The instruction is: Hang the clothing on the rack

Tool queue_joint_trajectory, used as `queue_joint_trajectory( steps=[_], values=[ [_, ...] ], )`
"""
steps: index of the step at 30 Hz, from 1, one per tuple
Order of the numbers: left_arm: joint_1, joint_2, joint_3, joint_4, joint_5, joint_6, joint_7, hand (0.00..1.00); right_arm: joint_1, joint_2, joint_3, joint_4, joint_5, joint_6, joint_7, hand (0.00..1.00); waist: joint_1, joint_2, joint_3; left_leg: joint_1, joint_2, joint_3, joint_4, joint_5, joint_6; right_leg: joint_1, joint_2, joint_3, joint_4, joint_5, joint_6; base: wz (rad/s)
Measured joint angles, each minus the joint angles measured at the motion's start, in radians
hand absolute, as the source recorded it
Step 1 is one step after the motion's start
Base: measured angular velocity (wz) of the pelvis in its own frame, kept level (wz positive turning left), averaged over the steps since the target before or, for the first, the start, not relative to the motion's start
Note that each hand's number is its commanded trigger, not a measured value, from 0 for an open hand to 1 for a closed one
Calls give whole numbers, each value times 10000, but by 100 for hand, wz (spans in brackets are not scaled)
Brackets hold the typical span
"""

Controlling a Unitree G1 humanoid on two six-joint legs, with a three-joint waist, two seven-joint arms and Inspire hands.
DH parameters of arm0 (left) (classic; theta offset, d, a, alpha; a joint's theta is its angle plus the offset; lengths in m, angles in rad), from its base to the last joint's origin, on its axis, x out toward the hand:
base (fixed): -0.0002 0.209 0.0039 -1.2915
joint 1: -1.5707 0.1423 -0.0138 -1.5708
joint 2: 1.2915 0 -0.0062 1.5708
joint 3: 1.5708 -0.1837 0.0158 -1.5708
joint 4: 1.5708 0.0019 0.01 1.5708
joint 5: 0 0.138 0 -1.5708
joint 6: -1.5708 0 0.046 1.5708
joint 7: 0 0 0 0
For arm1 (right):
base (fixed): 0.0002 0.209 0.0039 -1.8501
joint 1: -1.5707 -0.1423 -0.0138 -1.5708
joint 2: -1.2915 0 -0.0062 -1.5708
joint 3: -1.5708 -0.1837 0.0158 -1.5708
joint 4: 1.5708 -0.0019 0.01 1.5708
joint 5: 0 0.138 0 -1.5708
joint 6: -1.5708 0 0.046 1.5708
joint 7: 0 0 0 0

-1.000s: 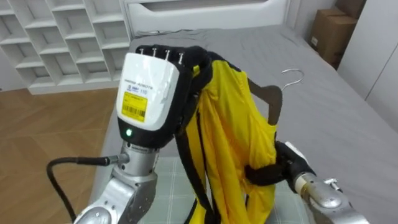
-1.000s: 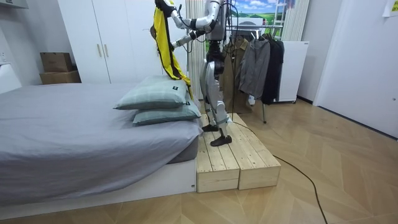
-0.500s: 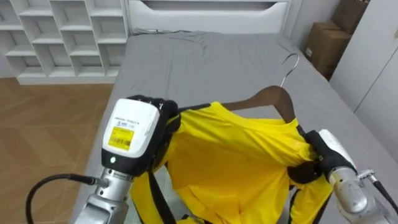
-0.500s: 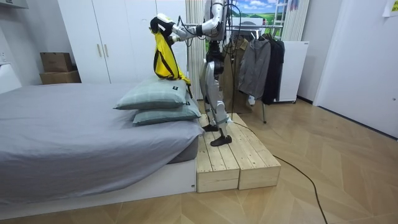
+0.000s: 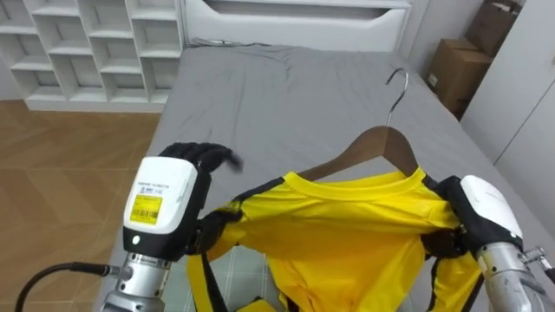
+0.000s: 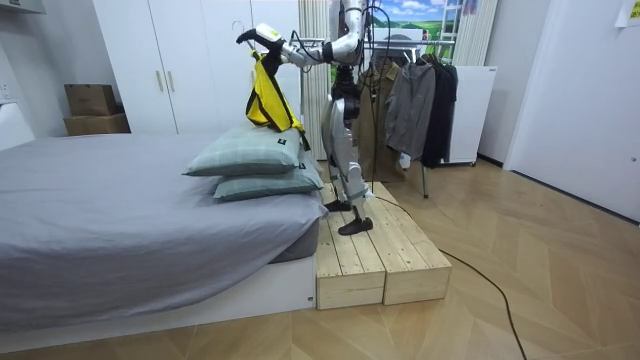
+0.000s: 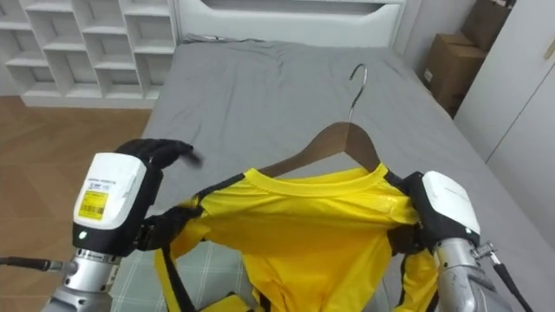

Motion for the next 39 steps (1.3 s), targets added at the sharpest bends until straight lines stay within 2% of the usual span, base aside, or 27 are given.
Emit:
queue_joint_trajectory(
  steps=[4, 10, 17, 22, 26, 32, 37, 39],
  values=[
    [6, -234, 155, 2, -222, -2, 0, 0, 163, 0, -25, -84, -172, -10, -150, 100, -28, -3, 2, 4, 5, -16, -6, 0, 0, 11, 0, -29, 4, 0, 0, 0],
    [351, -396, 257, 8, -467, 14, -7, 0, 586, 7, -223, -818, -958, -21, -644, 100, -28, -3, 6, 94, -5, 20, -88, 0, 0, 44, 8, 32, 5, -5, 6, -1],
    [548, -407, 274, 196, -745, 20, -174, 0, 654, 9, -297, -1335, -1904, -98, -1026, 100, -37, -33, 18, 122, -4, -16, -223, 0, -1, 31, 20, -5, 0, -27, 4, 2],
    [576, -414, 391, 418, -1368, 16, -326, 0, 708, 8, -304, -1556, -2007, -316, -1385, 100, -31, -122, 15, 125, -8, -21, -222, 0, -1, 48, 18, -10, -8, -32, 10, 0],
    [684, -450, 394, 621, -2195, 126, -946, 0, 924, 9, -304, -1556, -2003, -428, -1409, 100, -30, -198, 27, 111, -5, -1, -219, 1, -1, 29, 15, -10, -7, -33, 12, 0],
    [683, -633, 422, 655, -2265, 166, -1620, 0, 1040, 8, -352, -1557, -1982, -432, -1409, 100, -27, -194, 26, 89, 11, 11, -217, 0, -1, -5, 28, 16, -10, -43, 28, 0],
    [681, -807, 425, 570, -2627, 163, -1746, 0, 1037, 12, -403, -1592, -1664, -462, -1409, 100, -27, -180, 18, 44, 13, 4, -213, 0, -1, -46, 28, 26, 1, -42, 27, 1],
    [682, -1007, 469, 572, -2821, 161, -1767, 0, 1039, 81, -473, -1597, -1318, -501, -1409, 100, -55, -172, 13, 36, 4, -22, -195, 0, -1, -26, 14, -5, 2, -42, 27, 5]
  ],
)
